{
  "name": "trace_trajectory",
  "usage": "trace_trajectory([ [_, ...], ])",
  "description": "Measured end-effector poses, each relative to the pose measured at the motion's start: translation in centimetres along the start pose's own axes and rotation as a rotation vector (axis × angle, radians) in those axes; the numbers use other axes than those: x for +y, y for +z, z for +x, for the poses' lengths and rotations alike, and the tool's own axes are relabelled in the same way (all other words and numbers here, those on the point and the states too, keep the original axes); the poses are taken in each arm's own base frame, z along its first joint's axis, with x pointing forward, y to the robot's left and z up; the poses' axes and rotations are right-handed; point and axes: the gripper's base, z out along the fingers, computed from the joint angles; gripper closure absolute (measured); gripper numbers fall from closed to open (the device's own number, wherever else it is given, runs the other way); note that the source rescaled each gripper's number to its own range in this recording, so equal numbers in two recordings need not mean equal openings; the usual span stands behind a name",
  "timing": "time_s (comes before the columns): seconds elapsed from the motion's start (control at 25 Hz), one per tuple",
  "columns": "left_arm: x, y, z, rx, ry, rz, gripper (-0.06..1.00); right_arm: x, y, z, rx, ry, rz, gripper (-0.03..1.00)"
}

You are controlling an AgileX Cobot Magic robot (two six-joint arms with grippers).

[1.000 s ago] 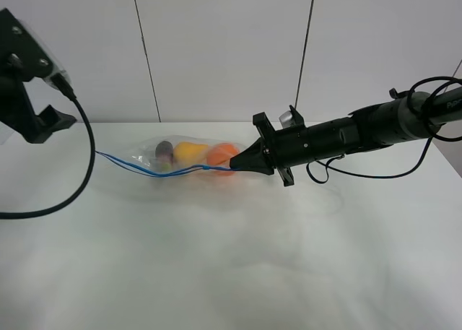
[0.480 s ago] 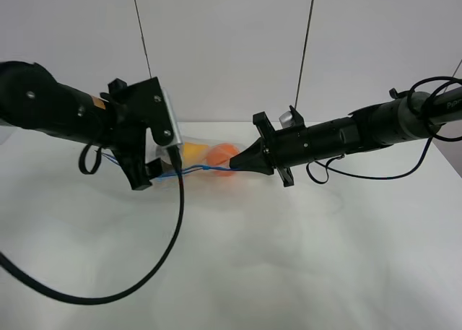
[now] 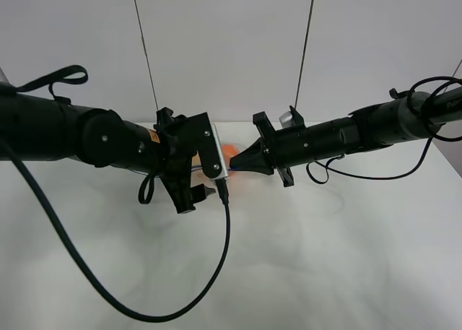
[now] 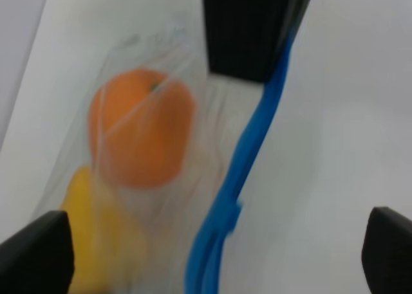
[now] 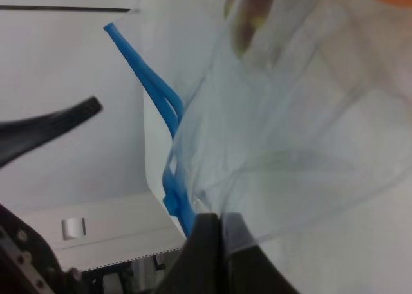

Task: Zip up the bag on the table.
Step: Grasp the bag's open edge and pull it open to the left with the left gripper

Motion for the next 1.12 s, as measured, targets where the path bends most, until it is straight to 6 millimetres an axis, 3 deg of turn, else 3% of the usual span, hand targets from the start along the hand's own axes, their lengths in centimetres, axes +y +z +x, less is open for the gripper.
trace_trajectory([
  [0.16, -0.4, 1.3, 0.3, 0.001, -0.007, -0.013, 0.0, 0.0, 0.0, 0.0, 0.001, 0.0, -0.001, 0.97],
  [0.6, -0.8, 2.3, 0.8, 0.012, -0.008, -0.009, 0.54, 0.0, 0.0, 0.0, 0.001, 0.0, -0.001, 0.97],
  [0.84, -0.8, 2.3, 0.8, 0.008, -0.008, -0.015, 0.66, 0.0, 0.0, 0.0, 0.001, 0.0, -0.001, 0.97],
  [1.12, -0.7, 2.3, 0.8, 0.007, -0.008, -0.017, 0.9, 0.0, 0.0, 0.0, 0.002, 0.001, -0.004, 0.97],
])
